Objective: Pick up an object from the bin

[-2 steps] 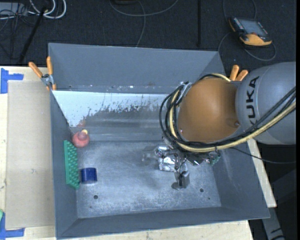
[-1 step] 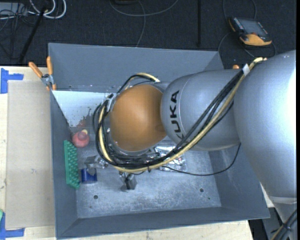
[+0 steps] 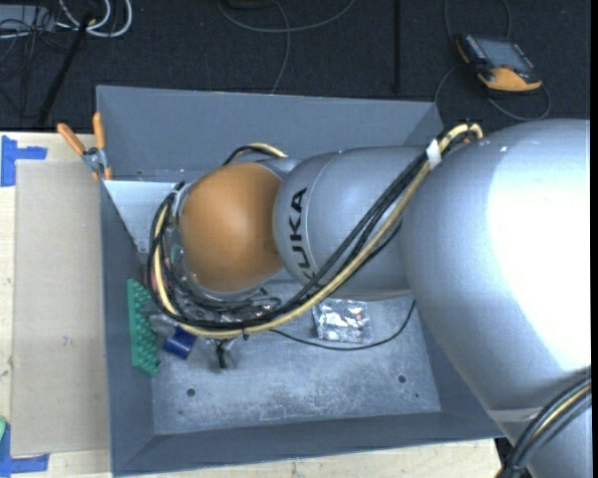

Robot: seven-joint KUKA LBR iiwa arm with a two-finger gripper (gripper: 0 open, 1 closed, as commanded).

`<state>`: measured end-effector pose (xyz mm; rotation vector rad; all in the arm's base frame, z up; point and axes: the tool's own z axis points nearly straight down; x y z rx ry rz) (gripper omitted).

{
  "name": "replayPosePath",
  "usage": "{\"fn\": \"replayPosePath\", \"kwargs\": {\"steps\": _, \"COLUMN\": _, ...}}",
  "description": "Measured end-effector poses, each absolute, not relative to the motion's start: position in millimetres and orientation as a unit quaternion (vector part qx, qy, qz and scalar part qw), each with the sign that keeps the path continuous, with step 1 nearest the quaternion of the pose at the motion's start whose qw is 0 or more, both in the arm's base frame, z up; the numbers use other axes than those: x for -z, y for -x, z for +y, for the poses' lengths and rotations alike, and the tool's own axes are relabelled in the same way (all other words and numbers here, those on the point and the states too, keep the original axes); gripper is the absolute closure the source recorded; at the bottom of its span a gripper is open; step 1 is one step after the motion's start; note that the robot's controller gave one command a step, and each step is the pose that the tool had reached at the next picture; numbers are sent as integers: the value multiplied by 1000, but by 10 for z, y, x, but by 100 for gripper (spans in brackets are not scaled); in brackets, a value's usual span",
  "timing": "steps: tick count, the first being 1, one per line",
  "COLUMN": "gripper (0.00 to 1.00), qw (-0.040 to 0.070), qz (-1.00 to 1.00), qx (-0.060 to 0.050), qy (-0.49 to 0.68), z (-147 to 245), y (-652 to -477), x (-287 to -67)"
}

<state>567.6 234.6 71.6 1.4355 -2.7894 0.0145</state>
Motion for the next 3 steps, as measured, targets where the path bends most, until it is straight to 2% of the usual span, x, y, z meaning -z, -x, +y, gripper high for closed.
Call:
{"fn": "replayPosePath", "kwargs": {"steps": 1, "gripper": 100, "qw": -1, "qz": -890, "qx": 0, "qy": -456, "z": 2380, "y": -5666, "x": -731}}
{"fn": "replayPosePath", "kwargs": {"steps": 2, "gripper": 100, "qw": -4, "qz": -884, "qx": 0, "qy": -468, "z": 2269, "y": -5477, "x": -2079}}
{"fn": "replayPosePath", "kwargs": {"steps": 3, "gripper": 100, "qw": -1, "qz": -765, "qx": 0, "qy": -644, "z": 2220, "y": -5470, "x": -2258}}
